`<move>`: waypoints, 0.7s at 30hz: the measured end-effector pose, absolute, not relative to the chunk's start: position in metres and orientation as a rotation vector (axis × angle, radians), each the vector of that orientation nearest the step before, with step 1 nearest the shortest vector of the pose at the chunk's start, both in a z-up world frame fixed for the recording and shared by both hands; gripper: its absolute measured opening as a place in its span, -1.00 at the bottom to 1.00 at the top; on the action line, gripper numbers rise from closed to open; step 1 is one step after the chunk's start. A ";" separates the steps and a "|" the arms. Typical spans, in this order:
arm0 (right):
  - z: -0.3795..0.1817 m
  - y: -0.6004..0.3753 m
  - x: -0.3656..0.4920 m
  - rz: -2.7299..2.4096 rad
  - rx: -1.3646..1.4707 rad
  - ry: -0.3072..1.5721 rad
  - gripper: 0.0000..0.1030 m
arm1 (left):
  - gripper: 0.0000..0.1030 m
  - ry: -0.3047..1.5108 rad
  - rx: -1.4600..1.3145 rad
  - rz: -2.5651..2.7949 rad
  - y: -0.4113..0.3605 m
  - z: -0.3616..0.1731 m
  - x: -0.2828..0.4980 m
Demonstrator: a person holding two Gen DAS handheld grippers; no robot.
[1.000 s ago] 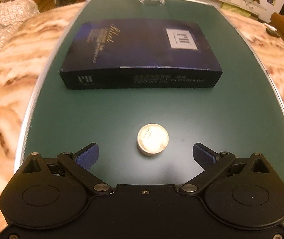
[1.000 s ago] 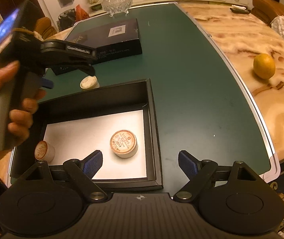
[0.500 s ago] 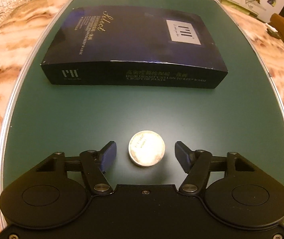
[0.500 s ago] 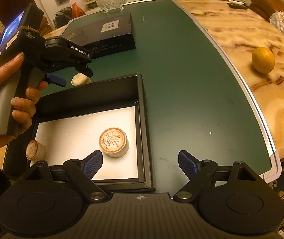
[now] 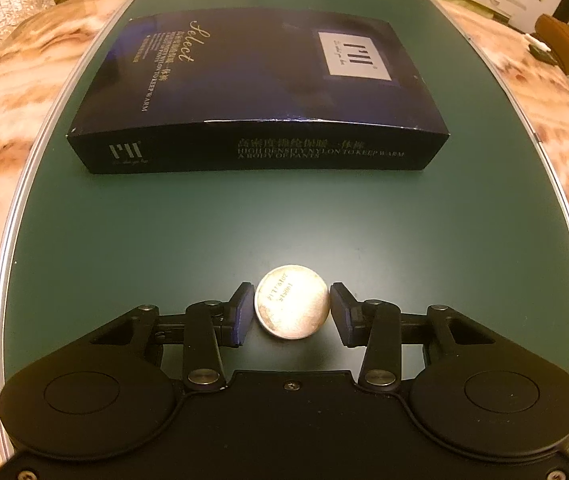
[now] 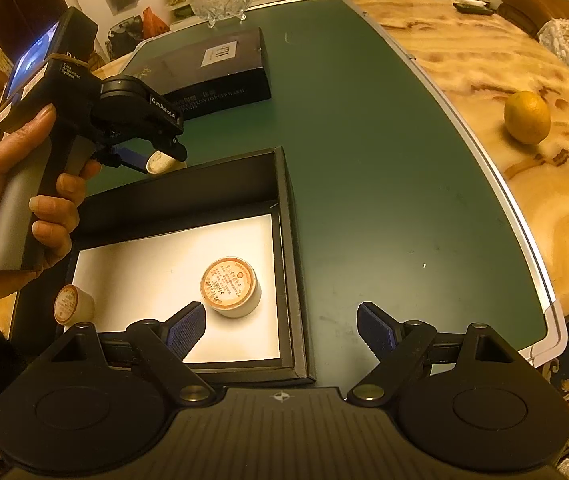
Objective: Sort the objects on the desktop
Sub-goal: 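Carry the cream jar with the left tool into the tray between the jars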
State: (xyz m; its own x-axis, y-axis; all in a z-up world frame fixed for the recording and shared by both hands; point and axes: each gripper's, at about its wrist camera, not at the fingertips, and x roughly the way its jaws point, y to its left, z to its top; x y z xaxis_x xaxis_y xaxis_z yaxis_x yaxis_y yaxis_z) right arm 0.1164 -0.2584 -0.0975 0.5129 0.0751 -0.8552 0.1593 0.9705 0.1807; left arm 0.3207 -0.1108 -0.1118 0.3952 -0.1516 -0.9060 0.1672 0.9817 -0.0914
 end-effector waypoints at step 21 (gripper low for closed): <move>-0.083 -0.266 0.092 -0.069 0.309 0.998 0.67 | -0.21 1.135 0.029 -0.249 -0.090 -0.057 0.219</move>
